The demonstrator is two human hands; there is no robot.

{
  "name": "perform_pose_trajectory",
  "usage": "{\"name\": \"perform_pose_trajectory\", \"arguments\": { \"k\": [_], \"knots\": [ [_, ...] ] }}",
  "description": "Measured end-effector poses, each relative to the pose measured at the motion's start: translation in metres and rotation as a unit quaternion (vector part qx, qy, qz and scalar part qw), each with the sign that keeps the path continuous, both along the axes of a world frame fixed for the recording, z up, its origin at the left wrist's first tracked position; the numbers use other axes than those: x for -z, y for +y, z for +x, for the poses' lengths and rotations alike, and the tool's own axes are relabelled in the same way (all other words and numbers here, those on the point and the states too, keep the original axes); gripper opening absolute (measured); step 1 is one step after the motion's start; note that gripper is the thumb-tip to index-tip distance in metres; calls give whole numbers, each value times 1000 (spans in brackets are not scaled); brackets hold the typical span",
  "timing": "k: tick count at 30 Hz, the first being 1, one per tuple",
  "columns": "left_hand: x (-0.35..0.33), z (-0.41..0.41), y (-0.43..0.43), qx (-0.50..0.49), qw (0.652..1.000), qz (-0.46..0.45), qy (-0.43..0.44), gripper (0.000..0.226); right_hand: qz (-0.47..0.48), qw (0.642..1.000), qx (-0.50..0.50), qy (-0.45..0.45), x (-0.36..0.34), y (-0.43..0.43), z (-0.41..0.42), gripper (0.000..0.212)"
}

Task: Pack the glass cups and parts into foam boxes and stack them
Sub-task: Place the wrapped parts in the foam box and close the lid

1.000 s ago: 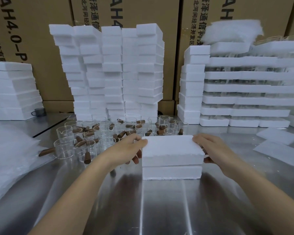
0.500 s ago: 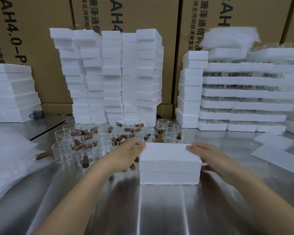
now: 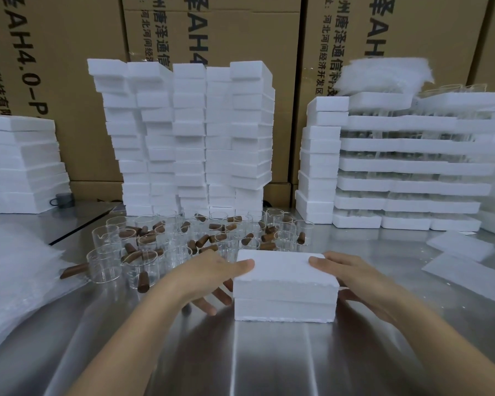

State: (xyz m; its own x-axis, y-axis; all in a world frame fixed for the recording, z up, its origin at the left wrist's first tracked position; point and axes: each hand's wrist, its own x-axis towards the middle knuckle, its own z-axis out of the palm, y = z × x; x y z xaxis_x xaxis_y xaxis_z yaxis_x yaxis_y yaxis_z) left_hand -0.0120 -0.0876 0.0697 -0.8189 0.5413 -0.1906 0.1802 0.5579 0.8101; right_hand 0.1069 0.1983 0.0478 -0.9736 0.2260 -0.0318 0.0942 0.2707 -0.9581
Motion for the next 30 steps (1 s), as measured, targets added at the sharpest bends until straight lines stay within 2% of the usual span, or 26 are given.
{"name": "perform_pose_trajectory", "arguments": {
  "k": [7,14,17,21,23,26,30],
  "knots": [
    [-3,7,0,-5,1000,-4,-18,56,-19,1000,-7,-12,1,2,-1,12],
    [3,10,9,-41,998,53,-22,63,-50,998,-15,-26,2,19,1,50],
    [7,13,12,-18,992,103,-66,57,-58,998,-5,-34,1,25,4,55],
    [8,12,15,-10,982,165,-93,49,-57,996,-34,-52,-3,36,13,50],
    [9,10,19,-37,975,195,-98,51,-41,996,-54,-59,-8,36,15,61],
    [7,7,19,-68,956,254,-131,50,-2,999,-38,-32,-19,26,20,69],
    [2,2,13,-94,919,344,-170,47,42,997,9,65,-43,-5,15,50]
  ]
}}
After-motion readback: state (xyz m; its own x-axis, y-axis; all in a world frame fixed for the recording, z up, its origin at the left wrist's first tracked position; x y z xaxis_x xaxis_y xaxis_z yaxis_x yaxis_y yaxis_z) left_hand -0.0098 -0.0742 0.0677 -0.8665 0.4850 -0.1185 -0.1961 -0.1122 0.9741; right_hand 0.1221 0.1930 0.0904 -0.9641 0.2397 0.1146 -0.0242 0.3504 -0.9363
